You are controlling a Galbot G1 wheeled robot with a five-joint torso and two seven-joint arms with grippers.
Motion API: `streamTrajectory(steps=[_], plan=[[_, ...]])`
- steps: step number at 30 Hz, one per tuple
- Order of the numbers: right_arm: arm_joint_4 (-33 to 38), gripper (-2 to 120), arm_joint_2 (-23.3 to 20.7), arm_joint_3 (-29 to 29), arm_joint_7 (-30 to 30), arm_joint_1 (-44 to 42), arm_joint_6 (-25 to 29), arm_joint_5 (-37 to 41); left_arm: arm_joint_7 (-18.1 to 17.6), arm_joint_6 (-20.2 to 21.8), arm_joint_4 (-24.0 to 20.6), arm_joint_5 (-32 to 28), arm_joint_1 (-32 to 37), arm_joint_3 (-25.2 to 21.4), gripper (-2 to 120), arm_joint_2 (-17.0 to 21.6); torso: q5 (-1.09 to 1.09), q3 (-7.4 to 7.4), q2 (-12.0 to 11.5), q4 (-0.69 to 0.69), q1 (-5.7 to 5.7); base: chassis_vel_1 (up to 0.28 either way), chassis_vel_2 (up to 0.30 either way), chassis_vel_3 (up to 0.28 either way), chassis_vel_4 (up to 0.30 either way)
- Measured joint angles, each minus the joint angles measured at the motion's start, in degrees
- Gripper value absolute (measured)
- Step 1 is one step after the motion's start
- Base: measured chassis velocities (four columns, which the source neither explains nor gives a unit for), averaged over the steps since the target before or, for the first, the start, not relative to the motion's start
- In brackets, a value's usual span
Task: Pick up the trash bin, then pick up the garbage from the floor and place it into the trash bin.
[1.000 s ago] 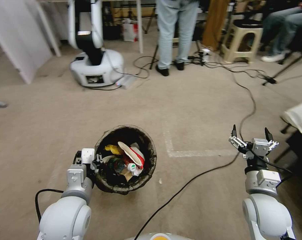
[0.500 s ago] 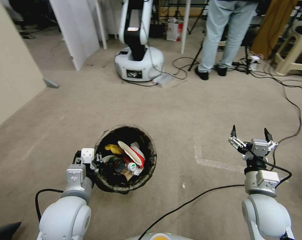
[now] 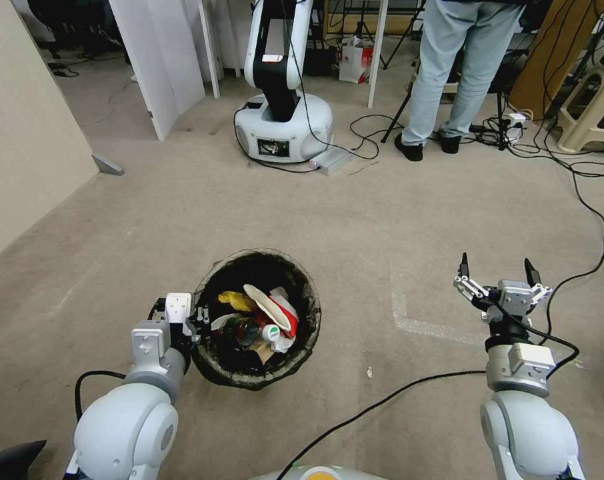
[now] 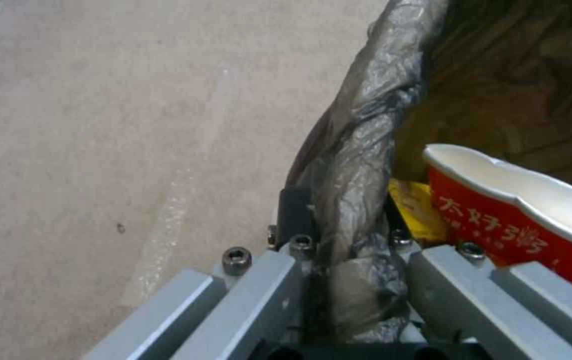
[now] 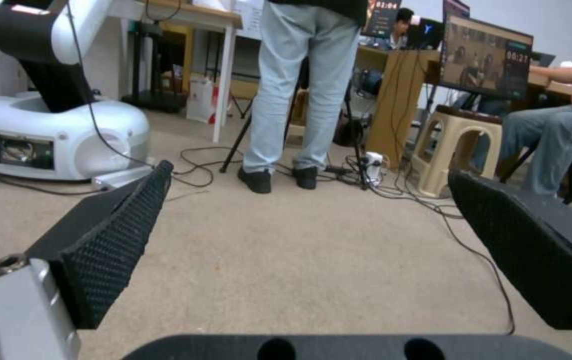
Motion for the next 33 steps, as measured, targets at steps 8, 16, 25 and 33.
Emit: streamTrajectory(steps=[8,16,25,33], plan=[[-0.01,100,-0.03,0.06,0.11,-0.35,0.27,-0.09,-3.22,0.00,3.10,-3.85,-0.24,1.35,0,0.79,0.01,0.00,0.00,0.00,0.00,0.000,0.000,0.000,0.000],[-0.27,100,0.03,0.17,0.19,-0.36,0.44,-0.15,-8.08,0.14,7.46,-8.61,-1.32,1.72,0,2.34,0.00,0.00,0.00,0.00,0.00,0.000,0.000,0.000,0.000],[-0.60,100,0.36,-0.14,0.55,-0.38,0.61,-0.57,-9.47,0.12,11.57,-10.10,-2.14,1.76,0,1.70,0.01,0.00,0.00,0.00,0.00,0.000,0.000,0.000,0.000],[-0.58,100,0.28,-0.09,0.56,-0.53,0.55,-0.78,-9.78,-0.09,13.40,-10.84,-2.95,1.63,0,1.37,0.05,-0.01,0.01,0.02,0.00,0.000,0.000,0.000,0.000]])
